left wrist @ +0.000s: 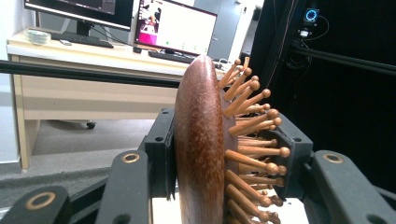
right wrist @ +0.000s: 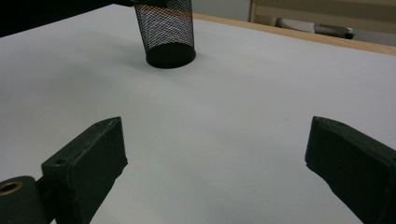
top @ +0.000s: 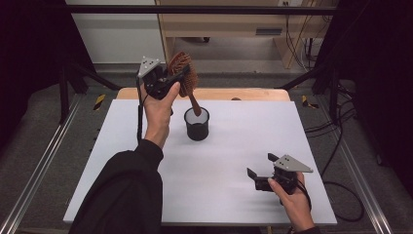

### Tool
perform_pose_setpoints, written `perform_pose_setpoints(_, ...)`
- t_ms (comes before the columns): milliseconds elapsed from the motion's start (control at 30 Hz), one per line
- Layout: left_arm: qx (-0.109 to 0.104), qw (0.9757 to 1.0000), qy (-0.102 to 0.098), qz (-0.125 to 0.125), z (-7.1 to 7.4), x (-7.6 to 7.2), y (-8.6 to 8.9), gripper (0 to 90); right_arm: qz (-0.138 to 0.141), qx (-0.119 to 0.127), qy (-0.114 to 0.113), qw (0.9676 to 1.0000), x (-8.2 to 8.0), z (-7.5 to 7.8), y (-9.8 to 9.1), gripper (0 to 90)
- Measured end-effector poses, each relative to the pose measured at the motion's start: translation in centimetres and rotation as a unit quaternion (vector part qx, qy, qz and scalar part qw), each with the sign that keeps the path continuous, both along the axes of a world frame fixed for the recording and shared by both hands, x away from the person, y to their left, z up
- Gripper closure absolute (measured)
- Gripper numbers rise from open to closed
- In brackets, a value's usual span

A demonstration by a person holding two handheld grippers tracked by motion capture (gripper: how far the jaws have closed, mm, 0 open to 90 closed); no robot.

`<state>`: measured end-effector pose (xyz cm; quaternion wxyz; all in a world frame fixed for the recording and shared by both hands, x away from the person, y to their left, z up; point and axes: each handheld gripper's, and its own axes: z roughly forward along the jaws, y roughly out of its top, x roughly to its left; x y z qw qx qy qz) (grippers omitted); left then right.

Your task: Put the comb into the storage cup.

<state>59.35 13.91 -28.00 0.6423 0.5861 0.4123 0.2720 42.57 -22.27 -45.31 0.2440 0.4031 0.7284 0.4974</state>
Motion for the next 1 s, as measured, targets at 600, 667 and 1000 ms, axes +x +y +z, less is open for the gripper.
perform_pose_setpoints(600, 0.004, 0.9998, 0.018, -0.005, -2.3, 0.4, -0.6, 51.0, 0.006, 0.000, 0.008, 0.9999, 0.1, -0.1, 0.1, 6.3)
perform_pose_setpoints(667, 0.003, 0.9998, 0.019, -0.006, -2.4, 0.4, -0.7, 51.0, 0.006, 0.000, 0.008, 0.9999, 0.0, -0.1, 0.1, 6.3)
perform_pose_setpoints(1000, 0.004, 0.9997, 0.022, -0.007, -2.7, 0.5, -0.9, 51.0, 0.007, 0.002, 0.007, 1.0000, 0.1, -0.1, 0.1, 6.1)
